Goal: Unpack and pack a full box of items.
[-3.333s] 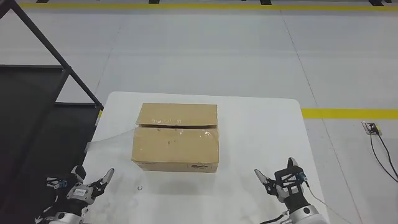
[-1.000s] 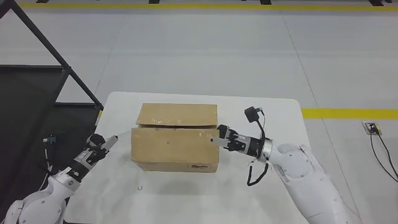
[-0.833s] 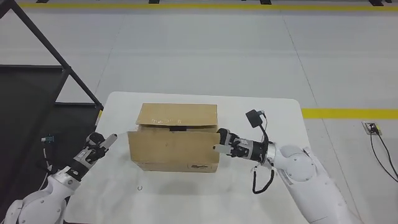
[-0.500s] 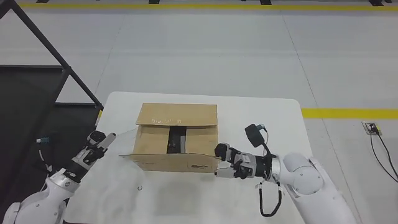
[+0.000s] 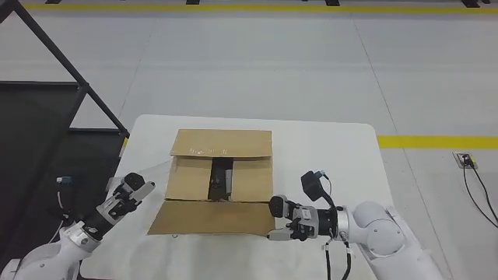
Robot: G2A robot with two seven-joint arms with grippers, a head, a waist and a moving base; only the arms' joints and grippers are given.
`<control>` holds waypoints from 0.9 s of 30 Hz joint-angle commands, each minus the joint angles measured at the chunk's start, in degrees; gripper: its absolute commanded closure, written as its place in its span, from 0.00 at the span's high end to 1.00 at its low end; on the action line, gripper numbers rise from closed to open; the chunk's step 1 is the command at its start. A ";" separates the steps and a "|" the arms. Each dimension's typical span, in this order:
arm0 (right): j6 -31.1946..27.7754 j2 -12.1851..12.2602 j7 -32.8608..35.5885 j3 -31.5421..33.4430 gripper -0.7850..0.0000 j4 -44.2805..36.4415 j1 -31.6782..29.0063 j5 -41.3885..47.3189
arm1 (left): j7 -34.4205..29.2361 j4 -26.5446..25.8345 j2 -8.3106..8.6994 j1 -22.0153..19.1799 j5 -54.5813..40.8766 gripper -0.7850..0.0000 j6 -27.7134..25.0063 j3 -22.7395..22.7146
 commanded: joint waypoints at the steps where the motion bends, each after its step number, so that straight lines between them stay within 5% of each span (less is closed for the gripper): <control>1: -0.02 0.00 0.00 0.00 1.00 -0.01 0.00 -0.01 | 0.01 0.00 0.00 0.00 -0.01 1.00 -0.01 0.01; 8: 1.93 0.04 -0.79 -1.18 1.00 -0.52 -0.42 -0.64 | -0.97 -1.18 0.10 0.82 1.39 1.00 -0.61 1.30; 27: 5.53 -0.12 1.68 -7.39 1.00 5.31 5.50 1.57 | -19.74 2.90 2.40 -0.61 -2.46 1.00 -6.85 4.27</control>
